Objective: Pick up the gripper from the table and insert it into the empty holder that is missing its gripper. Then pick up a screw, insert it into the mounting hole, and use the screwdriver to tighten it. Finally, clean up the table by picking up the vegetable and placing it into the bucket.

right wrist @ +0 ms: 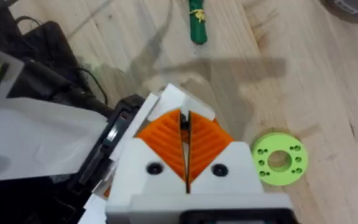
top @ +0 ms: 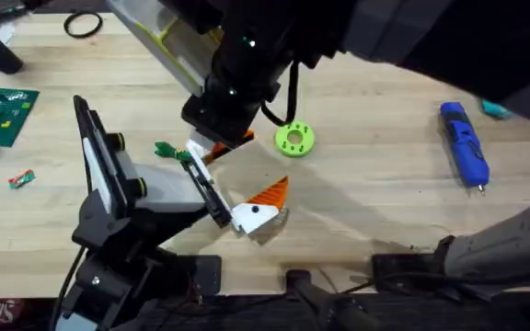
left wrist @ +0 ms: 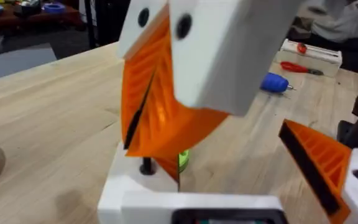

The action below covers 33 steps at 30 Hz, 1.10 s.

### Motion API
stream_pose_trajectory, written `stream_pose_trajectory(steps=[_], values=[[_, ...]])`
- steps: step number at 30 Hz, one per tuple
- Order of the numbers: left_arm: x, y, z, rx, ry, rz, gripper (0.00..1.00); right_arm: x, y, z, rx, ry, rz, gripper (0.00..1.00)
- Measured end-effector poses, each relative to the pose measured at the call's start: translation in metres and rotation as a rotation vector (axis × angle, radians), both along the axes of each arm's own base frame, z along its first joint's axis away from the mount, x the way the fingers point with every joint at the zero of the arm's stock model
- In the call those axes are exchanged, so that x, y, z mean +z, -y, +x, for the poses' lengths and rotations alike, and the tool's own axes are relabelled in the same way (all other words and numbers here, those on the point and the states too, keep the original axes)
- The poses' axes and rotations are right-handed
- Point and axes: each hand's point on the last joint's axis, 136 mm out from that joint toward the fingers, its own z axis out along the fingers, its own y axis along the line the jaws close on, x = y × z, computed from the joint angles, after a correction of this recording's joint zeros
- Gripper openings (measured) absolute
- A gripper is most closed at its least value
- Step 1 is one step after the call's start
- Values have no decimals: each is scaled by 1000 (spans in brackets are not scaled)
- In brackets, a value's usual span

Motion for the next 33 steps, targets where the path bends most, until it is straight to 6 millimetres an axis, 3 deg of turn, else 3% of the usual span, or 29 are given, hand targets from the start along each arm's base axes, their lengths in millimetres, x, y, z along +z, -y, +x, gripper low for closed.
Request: stream_pose_trajectory(steps=[19,22,25,27,29,33], values=[[0,0,0,4,-8,-4,990,-8,-1,1,0,-12,-18,25],[0,0,1,4,-8,-4,990,-8,-1,0,1,-13,-20,275],[0,0,1,4,-7,-4,990,-8,0,2,0,-6,-25,689],[0,0,1,5,-7,-4,990,-8,4,8,-18,5,-30,900],[0,0,1,5,-7,-3,990,-8,6,12,-27,10,-32,987],[0,0,0,3,-6,-3,990,-3,9,13,-30,9,-21,995]])
